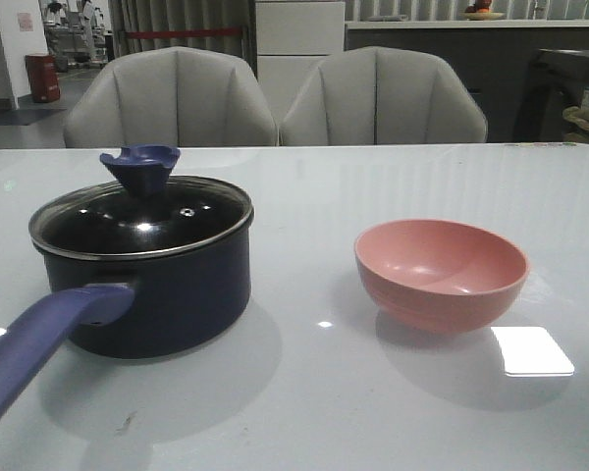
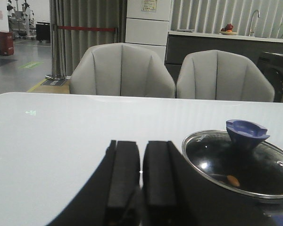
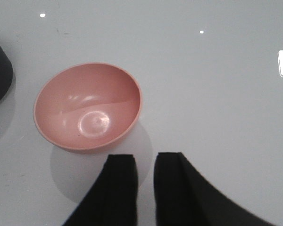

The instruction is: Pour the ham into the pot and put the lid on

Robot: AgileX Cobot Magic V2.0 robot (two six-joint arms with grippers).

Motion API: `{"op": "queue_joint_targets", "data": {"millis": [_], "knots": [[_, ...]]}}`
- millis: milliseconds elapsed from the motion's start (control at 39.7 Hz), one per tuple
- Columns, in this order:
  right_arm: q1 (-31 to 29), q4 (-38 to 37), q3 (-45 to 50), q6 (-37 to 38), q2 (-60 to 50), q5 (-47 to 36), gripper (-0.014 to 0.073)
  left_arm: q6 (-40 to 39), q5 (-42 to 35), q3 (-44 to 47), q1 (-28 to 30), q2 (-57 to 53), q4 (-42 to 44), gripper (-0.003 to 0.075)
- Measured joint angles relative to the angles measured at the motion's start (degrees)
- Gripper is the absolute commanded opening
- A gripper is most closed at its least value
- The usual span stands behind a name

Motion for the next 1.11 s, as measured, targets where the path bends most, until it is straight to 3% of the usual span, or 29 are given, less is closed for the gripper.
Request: {"op": "queue_joint_targets", "data": {"millis": [328, 504, 807, 1110], "knots": [[0.0, 0.0, 0.27, 0.0, -1.62, 0.0, 0.0253, 0.0, 0.1, 0.0, 0.0, 0.0, 0.0, 0.0113], [0.0, -2.26, 5.64, 0.0, -15.46, -1.07, 0.0253, 0.0, 0.1, 0.0, 0.0, 0.0, -0.02, 0.0113], [-0.26, -3.97, 23.51, 0.89, -41.86, -7.89, 0.0253, -0.13, 0.1, 0.0, 0.0, 0.0, -0.02, 0.0113], [-0.26, -8.93, 25.65, 10.34, -43.94, -11.29, 0.0253, -0.13, 0.1, 0.0, 0.0, 0.0, -0.12, 0.0113]]}}
